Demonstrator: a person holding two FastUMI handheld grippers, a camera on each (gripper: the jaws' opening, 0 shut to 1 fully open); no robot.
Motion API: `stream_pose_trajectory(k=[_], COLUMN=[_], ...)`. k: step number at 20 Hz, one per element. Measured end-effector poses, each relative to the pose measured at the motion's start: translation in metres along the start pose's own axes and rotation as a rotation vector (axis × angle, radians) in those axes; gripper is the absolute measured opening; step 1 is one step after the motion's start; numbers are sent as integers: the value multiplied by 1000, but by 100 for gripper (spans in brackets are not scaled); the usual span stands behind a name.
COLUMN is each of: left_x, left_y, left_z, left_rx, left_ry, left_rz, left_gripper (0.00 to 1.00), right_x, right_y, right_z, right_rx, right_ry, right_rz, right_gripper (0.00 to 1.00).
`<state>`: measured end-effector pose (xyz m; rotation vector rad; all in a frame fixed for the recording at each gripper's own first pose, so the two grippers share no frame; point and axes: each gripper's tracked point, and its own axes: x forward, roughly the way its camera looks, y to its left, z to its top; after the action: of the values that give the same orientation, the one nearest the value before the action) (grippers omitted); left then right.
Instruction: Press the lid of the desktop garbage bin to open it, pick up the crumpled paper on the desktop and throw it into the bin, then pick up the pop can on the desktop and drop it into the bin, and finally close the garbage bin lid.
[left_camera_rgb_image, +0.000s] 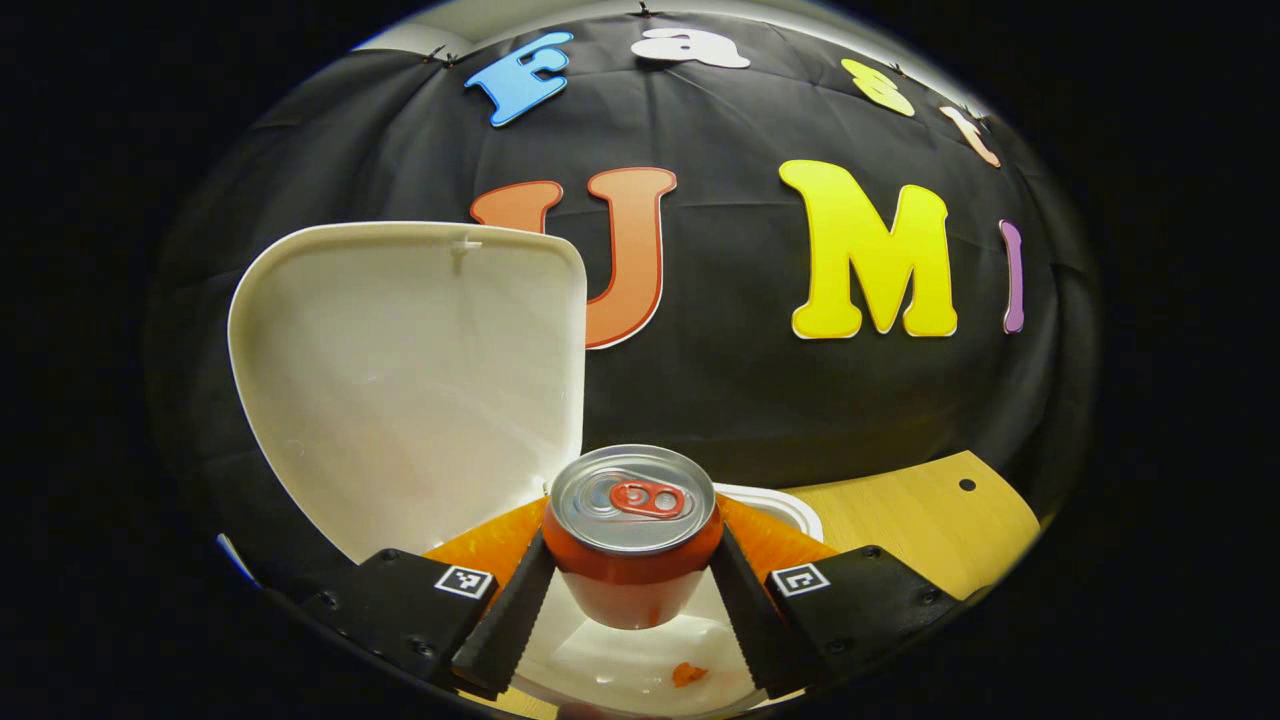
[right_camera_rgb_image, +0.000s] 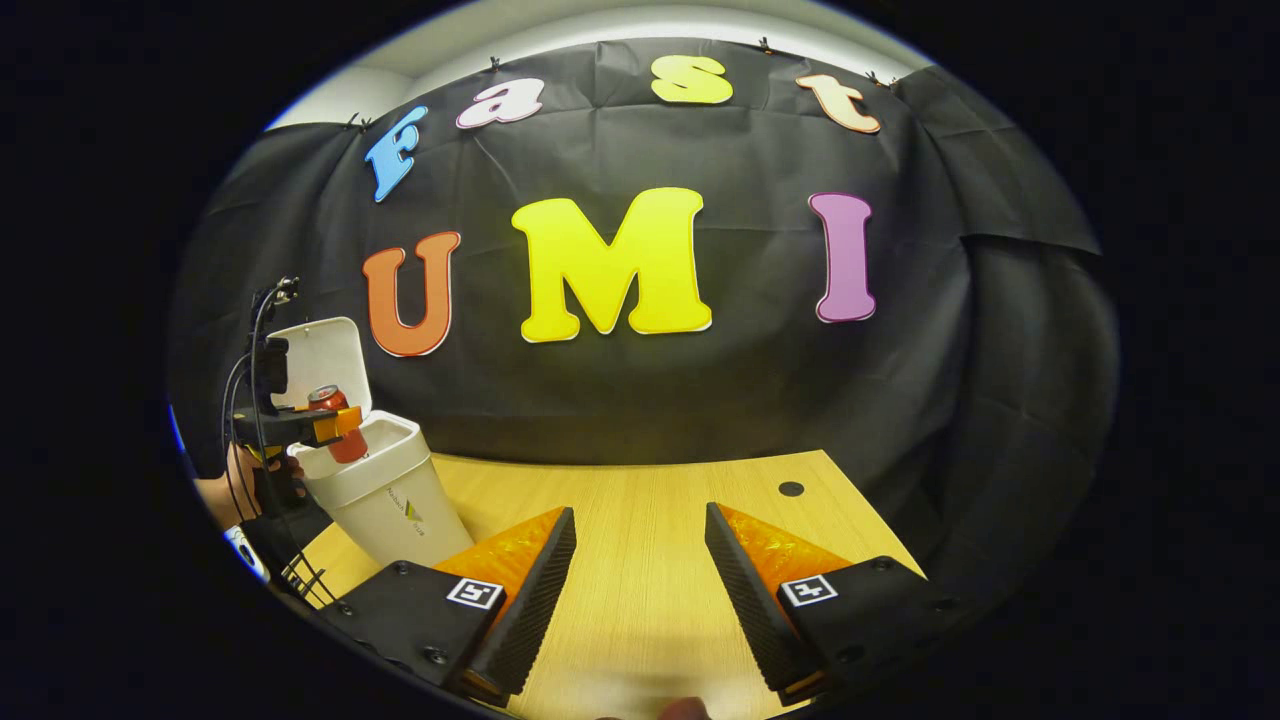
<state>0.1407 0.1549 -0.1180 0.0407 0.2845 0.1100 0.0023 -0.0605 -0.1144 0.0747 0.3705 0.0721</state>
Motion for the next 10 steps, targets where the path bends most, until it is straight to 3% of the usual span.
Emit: stream_pose_trajectory(k=[3, 10], left_x=[-2, -13], left_y=[0, -7], left_z=[1, 12], left_rx=[7, 26], left_ry=[-2, -32], left_rz=[4, -7], left_gripper=[86, 98], right_x=[-2, -4], right_y=[1, 2], right_z=[0, -2], right_rx=[1, 12], right_ry=[-3, 0], right_rz=[1, 6], right_gripper=[85, 85])
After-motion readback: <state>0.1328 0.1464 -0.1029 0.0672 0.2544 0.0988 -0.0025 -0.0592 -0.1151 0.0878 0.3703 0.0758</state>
